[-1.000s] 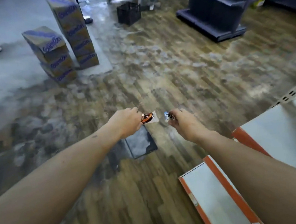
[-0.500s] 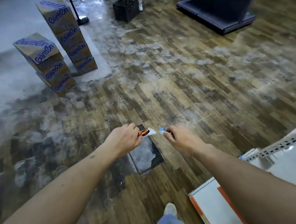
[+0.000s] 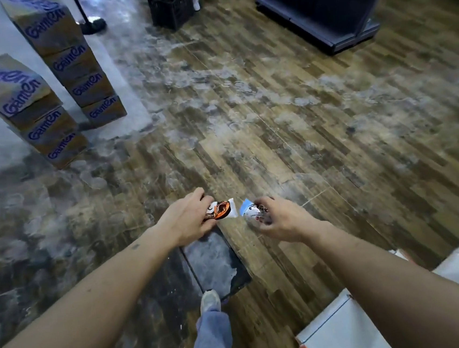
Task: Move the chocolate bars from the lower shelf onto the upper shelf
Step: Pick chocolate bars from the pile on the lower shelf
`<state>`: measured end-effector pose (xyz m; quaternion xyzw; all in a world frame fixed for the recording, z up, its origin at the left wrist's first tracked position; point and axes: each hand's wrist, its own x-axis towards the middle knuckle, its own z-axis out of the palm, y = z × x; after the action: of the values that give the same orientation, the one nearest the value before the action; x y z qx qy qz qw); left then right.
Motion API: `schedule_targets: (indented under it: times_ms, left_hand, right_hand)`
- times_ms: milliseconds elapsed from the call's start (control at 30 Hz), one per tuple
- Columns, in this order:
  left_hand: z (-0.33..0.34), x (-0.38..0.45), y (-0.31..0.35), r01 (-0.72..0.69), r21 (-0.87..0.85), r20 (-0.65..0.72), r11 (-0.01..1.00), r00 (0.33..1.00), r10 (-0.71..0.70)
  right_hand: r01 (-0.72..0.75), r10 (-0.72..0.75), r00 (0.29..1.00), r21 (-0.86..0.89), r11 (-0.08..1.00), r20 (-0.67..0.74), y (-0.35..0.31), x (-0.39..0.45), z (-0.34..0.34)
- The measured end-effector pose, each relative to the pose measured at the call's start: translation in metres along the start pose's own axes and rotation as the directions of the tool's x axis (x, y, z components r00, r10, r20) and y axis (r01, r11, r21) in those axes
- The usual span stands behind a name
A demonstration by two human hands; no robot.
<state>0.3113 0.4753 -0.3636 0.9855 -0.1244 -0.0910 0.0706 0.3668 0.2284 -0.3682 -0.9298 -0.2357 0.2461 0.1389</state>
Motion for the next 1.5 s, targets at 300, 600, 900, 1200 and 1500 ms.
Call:
schedule_targets:
  times_ms: [300, 600, 900, 1200, 1500]
  left_hand:
    - [-0.021, 0.100, -0.101, -0.048, -0.092, 0.011, 0.995, 0.999, 0.049]
    - [-0.038, 0.228, -0.129, -0.078, 0.012, -0.049, 0.997, 0.996, 0.078]
    - [-0.069, 0.393, -0.115, 0.068, 0.067, -0.060, 0.995, 0.996, -0.064]
    - [-0.106, 0.548, -0.103, -0.005, 0.010, -0.220, 1.000, 0.975, 0.007]
    - [-0.126, 0.702, -0.144, -0.013, -0.044, -0.213, 0.999, 0.977, 0.004]
  right_hand:
    - [-0.102, 0.125, 0.988, 0.219, 0.970, -0.095, -0.003, 0.106, -0.059]
    - [-0.113, 0.144, 0.952, 0.127, 0.985, -0.271, 0.052, 0.196, -0.108]
    - [-0.041, 0.172, 0.876, 0.285, 0.958, -0.451, 0.163, 0.305, -0.184]
    - [-0.063, 0.197, 0.858, 0.284, 0.957, -0.474, 0.258, 0.383, -0.272]
    - [-0.067, 0.208, 0.819, 0.271, 0.960, -0.535, 0.307, 0.505, -0.350]
